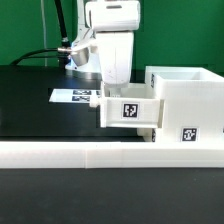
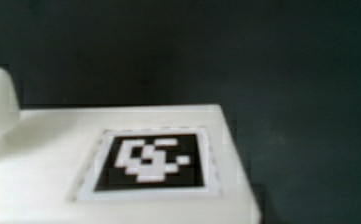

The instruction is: Assemble drawer

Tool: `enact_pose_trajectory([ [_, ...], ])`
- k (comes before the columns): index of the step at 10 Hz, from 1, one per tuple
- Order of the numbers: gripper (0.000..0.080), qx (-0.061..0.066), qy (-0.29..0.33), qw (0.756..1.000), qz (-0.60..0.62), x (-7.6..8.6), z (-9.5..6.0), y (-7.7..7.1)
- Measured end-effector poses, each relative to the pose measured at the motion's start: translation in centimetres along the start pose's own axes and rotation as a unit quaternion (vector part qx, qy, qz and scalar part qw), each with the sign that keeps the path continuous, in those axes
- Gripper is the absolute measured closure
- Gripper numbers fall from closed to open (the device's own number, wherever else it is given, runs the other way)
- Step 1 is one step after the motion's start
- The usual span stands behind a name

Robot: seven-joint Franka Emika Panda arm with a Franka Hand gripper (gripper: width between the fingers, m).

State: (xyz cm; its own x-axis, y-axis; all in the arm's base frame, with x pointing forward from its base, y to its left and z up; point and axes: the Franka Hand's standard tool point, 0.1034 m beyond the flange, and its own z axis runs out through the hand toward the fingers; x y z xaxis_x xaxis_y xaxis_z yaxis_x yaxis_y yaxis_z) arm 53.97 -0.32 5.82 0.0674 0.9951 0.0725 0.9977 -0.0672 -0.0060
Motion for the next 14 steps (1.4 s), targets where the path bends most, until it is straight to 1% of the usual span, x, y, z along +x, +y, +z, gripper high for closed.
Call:
enact_pose_trajectory([
  [3, 0.0755, 0.001, -0.001, 1.000, -0.006, 0.0, 0.1, 0.0],
  [4, 0.0755, 0.003, -0.008, 1.000, -0.027, 0.1, 0.1, 0.0],
  [5, 0.0755, 0.006, -0.015, 0.999, -0.038, 0.2, -0.1, 0.2],
  [7, 0.0755, 0.005, -0.020, 0.999, -0.039, 0.7, -0.2, 1.0],
  [9, 0.0755, 0.005, -0.019, 0.999, -0.042, 1.1, 0.0, 0.9],
  [14, 0.0755, 0.005, -0.017, 0.999, -0.040, 1.4, 0.1, 0.8],
])
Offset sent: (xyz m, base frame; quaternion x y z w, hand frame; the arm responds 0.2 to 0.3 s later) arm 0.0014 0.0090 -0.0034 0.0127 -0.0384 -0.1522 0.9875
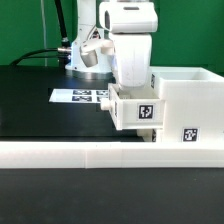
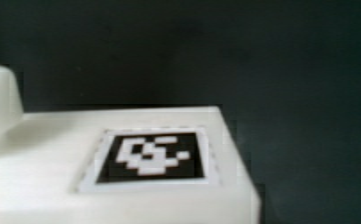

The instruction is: Assemble drawer

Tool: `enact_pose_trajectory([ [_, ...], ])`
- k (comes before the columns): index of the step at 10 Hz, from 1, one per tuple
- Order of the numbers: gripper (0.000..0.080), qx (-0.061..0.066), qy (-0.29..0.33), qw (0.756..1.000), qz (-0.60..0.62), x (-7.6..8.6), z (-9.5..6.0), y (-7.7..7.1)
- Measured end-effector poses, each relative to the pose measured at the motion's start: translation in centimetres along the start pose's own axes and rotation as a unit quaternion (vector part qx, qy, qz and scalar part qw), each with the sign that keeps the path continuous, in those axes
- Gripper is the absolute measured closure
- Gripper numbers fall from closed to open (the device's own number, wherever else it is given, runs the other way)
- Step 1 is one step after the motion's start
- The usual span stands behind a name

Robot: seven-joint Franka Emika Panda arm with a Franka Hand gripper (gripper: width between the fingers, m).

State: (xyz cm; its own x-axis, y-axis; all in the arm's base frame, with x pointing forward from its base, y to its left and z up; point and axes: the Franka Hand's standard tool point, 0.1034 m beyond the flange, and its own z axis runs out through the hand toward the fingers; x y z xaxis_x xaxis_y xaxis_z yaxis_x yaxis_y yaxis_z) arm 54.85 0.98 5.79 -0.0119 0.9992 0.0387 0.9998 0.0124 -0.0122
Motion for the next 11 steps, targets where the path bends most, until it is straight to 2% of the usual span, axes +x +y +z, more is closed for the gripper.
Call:
enact_pose_trajectory([
  [1, 0.0677, 0.000, 0.000, 1.000, 0.000, -0.1, 0.0, 0.0],
  [2, 0.0677, 0.000, 0.000, 1.000, 0.003, -0.2, -0.1, 0.1],
  [4, 0.0305, -0.004, -0.001, 1.000, 0.004, -0.1, -0.6, 0.4],
  [5, 0.0202, -0.005, -0.003, 1.000, 0.005, -0.1, -1.1, 0.5],
  [6, 0.0202, -0.005, -0.005, 1.000, 0.006, -0.1, -1.8, 0.6],
  [7, 0.0160, -0.006, -0.008, 1.000, 0.005, -0.2, -2.4, 0.7],
  [9, 0.0153, 0.006, -0.016, 1.000, 0.010, -1.4, -3.8, 0.8],
  [11, 0.0150, 0.009, -0.021, 1.000, 0.004, -3.0, -4.8, 1.3],
])
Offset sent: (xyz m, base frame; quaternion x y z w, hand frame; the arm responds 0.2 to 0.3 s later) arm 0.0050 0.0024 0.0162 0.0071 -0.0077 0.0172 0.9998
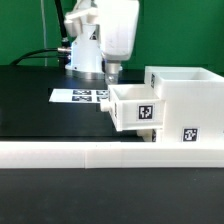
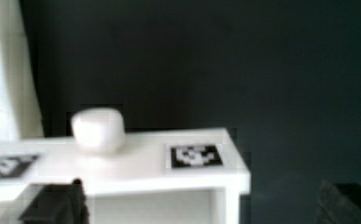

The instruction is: Assemble drawer

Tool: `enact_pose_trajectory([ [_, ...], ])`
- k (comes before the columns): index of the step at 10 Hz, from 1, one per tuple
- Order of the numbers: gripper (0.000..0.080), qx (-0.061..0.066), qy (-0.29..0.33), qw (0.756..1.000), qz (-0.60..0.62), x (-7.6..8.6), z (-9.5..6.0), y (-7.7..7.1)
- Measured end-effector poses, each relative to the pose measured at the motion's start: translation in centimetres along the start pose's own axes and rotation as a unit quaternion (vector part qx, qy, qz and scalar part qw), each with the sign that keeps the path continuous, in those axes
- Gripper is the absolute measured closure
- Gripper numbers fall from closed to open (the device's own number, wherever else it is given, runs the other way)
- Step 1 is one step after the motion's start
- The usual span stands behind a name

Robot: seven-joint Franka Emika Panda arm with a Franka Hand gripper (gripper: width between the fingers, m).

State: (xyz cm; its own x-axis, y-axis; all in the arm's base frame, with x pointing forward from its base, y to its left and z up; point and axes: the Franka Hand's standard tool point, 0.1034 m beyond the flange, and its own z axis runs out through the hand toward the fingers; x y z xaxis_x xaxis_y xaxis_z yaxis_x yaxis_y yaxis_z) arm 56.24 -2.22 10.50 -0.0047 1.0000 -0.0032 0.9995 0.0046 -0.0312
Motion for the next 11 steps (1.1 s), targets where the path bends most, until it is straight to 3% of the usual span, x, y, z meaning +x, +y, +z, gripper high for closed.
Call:
enact_pose_trajectory([
  [1, 0.0150, 0.011, -0.002, 1.000, -0.005, -0.9, -0.1, 0.0],
  [3, 0.0150, 0.011, 0.001, 1.000, -0.006, -1.0, 0.1, 0.0],
  [5, 0.0150, 0.018, 0.041, 0.999, -0.030, -2.6, 1.7, -0.4],
  [6, 0.0150, 0.022, 0.058, 0.998, -0.031, -3.8, 2.0, 0.0],
  [9, 0.0150, 0.030, 0.106, 0.994, -0.027, -5.2, 2.6, 1.3],
  [11, 0.0150, 0.038, 0.119, 0.992, -0.023, -4.8, 3.7, 1.6],
])
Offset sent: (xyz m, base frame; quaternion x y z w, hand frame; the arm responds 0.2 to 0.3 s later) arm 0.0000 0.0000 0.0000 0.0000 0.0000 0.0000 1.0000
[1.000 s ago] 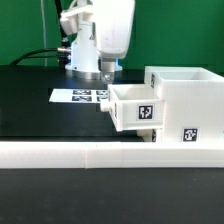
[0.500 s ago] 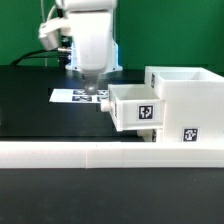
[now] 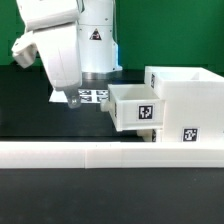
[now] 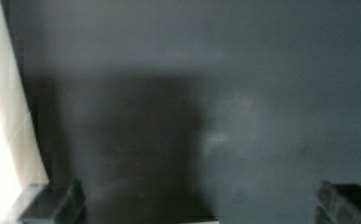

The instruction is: Assemble drawer

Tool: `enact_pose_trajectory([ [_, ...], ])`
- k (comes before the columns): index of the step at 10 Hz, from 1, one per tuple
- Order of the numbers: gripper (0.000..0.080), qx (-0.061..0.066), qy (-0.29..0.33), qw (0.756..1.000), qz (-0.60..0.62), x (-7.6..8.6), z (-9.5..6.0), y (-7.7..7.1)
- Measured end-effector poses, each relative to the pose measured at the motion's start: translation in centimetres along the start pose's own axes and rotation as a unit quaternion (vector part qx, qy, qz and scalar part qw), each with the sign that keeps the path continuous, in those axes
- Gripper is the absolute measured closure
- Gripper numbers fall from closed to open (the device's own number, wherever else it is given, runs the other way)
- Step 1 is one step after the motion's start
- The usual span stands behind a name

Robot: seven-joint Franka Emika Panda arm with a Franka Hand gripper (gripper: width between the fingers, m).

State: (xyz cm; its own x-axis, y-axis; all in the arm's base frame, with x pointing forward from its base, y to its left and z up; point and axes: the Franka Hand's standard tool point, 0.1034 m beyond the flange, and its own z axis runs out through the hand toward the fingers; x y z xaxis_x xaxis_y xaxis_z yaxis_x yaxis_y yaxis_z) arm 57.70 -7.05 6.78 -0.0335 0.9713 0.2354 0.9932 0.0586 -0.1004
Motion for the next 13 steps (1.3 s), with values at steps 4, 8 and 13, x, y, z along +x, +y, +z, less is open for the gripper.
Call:
enact_pose_trajectory([
  [4, 0.0150, 0.004, 0.014, 1.000, -0.011, 2.4, 2.8, 0.7],
  [8, 0.0150, -0.027, 0.002, 1.000, 0.010, 3.3, 2.4, 0.9],
  [13, 0.0150, -0.084, -0.016, 0.996, 0.022, 4.5, 2.5, 0.4],
])
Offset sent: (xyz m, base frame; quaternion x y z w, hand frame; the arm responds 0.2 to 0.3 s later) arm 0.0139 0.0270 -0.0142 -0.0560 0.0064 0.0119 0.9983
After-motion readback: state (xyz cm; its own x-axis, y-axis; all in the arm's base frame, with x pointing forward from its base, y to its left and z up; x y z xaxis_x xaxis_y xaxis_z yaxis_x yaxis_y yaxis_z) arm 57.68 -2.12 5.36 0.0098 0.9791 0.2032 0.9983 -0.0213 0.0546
